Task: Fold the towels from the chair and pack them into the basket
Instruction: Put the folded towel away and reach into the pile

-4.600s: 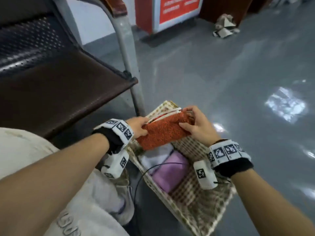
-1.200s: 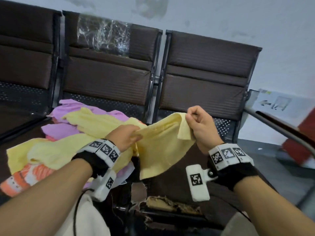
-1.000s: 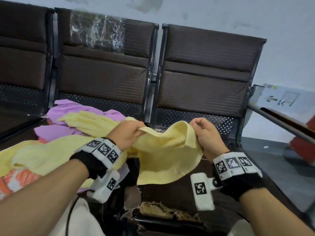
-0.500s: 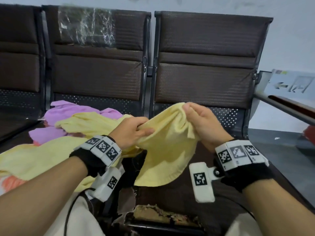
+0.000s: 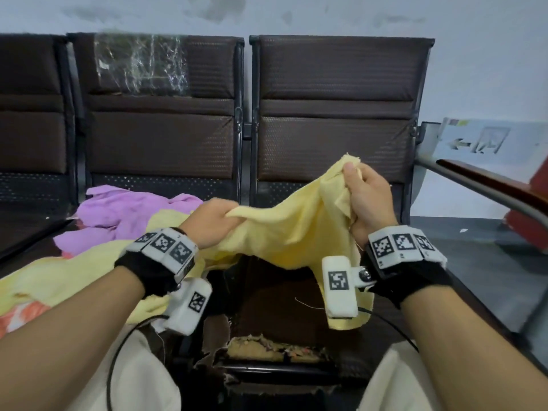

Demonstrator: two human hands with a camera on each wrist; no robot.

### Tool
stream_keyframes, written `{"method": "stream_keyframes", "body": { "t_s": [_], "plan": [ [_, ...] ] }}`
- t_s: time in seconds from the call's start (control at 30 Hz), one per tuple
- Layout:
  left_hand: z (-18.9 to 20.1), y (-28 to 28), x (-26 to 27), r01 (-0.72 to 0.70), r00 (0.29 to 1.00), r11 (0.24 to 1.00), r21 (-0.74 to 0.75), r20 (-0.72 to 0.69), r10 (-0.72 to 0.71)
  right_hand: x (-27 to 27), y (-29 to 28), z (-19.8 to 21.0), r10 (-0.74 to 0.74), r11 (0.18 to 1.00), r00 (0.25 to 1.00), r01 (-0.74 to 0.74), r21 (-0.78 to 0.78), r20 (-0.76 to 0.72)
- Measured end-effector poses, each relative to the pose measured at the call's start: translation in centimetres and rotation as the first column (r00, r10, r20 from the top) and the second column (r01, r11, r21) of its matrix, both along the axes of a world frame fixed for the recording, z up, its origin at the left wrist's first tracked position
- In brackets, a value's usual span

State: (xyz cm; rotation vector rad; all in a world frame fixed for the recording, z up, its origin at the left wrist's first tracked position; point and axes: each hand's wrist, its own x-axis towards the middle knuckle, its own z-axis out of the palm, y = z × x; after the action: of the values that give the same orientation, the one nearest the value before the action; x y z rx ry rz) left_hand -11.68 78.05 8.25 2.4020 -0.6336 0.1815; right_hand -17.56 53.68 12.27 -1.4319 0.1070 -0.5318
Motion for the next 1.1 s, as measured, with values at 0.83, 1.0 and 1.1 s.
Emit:
{"method": "stream_keyframes", "body": {
  "t_s": [0.83,1.0,1.1],
  "plan": [
    [-2.4,-3.0,1.7,-0.017,0.845,0.864,-0.503,-0.47,-0.256,3.7,2.2,-5.6,0.275,0.623,0.861,-0.498,-0.603,-0.428],
    [-3.6,-2.1,1.7,0.025,0.831,0.922,-0.386,-0.505,-0.234,4.2,2.4,-4.5,0.171,0.909,0.938,-0.268,-0.32,-0.3],
    [-4.4,-2.4,1.2,0.1,0.798,0.958,-0.268,-0.553,-0.238,4.4,2.3,-4.0,0.099,0.971,0.969,-0.144,-0.19,-0.228]
  ]
}}
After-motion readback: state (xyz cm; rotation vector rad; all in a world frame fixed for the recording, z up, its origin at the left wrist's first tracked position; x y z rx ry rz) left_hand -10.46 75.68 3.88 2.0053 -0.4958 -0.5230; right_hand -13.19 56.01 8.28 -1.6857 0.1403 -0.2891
